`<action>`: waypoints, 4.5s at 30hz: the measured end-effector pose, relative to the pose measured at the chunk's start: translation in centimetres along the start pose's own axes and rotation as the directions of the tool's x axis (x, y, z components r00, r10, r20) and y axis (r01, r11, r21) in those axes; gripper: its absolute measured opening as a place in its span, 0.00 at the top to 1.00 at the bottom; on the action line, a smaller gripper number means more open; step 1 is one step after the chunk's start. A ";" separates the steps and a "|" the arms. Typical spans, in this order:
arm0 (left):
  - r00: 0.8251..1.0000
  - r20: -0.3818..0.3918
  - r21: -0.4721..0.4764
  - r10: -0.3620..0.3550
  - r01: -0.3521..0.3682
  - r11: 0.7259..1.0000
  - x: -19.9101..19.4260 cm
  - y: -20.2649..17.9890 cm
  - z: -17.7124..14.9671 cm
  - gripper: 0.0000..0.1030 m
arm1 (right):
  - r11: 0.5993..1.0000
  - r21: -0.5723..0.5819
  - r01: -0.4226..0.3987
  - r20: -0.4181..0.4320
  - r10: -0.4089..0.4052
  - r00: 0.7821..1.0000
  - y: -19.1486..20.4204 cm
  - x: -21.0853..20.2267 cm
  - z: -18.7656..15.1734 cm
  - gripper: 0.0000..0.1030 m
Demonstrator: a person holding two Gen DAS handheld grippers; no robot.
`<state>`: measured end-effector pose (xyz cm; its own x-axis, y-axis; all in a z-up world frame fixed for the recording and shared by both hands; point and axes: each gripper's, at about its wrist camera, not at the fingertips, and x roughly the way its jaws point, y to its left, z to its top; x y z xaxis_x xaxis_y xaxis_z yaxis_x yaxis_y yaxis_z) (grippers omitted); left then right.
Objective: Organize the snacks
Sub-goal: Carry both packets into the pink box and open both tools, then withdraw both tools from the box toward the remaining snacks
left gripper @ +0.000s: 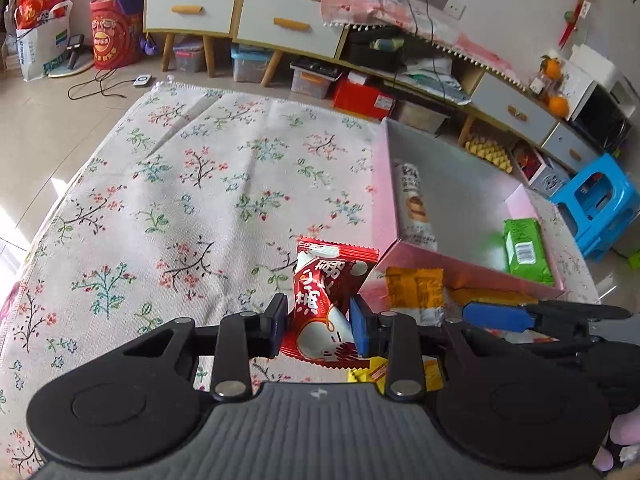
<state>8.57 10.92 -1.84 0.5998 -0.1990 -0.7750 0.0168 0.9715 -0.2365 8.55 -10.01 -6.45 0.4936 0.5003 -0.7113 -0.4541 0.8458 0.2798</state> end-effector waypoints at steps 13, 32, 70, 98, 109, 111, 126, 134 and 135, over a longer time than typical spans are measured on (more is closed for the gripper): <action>1.000 -0.018 -0.005 0.023 -0.023 1.000 -0.8 1.8 -0.4 0.70 | 0.979 -0.103 0.173 -0.028 -0.177 0.984 3.3 3.4 -0.4 0.58; 0.999 0.039 -0.003 -0.031 0.031 1.000 -1.0 -0.1 0.8 0.71 | 0.993 0.112 0.027 0.094 -0.038 0.995 -1.6 -3.5 1.6 0.62; 0.990 0.100 0.112 -0.100 0.088 0.990 7.3 -10.4 2.9 0.70 | 0.863 0.505 0.005 0.152 -0.095 0.984 -15.8 -3.0 1.4 0.60; 0.990 0.096 0.131 -0.104 0.091 0.987 4.3 -9.7 2.7 0.22 | 0.895 0.442 0.057 0.163 -0.143 0.976 -14.2 -6.0 1.2 0.25; 0.994 0.102 0.155 -0.036 0.020 0.988 1.8 -7.1 1.6 0.03 | 0.918 0.377 0.126 0.158 -0.197 0.968 -12.8 -8.2 0.2 0.16; 0.995 0.100 0.157 -0.025 0.009 0.988 1.4 -6.6 1.4 0.03 | 0.924 0.357 0.138 0.155 -0.205 0.966 -12.3 -8.6 -0.1 0.14; 0.996 0.068 0.212 0.058 -0.072 0.975 -1.2 -2.7 -1.8 0.01 | 0.953 0.215 0.215 0.122 -0.244 0.962 -9.2 -10.0 -2.9 0.09; 0.998 0.007 0.241 0.065 -0.065 0.968 -1.2 -1.5 -4.3 0.01 | 0.947 0.133 0.291 0.041 -0.299 0.953 -8.3 -8.6 -4.8 0.08; 0.998 -0.001 0.243 0.062 -0.060 0.968 -1.2 -1.4 -4.6 0.01 | 0.942 0.126 0.310 0.024 -0.315 0.949 -8.3 -8.4 -5.0 0.08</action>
<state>4.15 9.17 -3.31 0.5989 -0.1382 -0.7888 0.1745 0.9838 -0.0399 4.48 -22.17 -6.08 0.6293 0.2127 -0.7475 -0.1813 0.9755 0.1250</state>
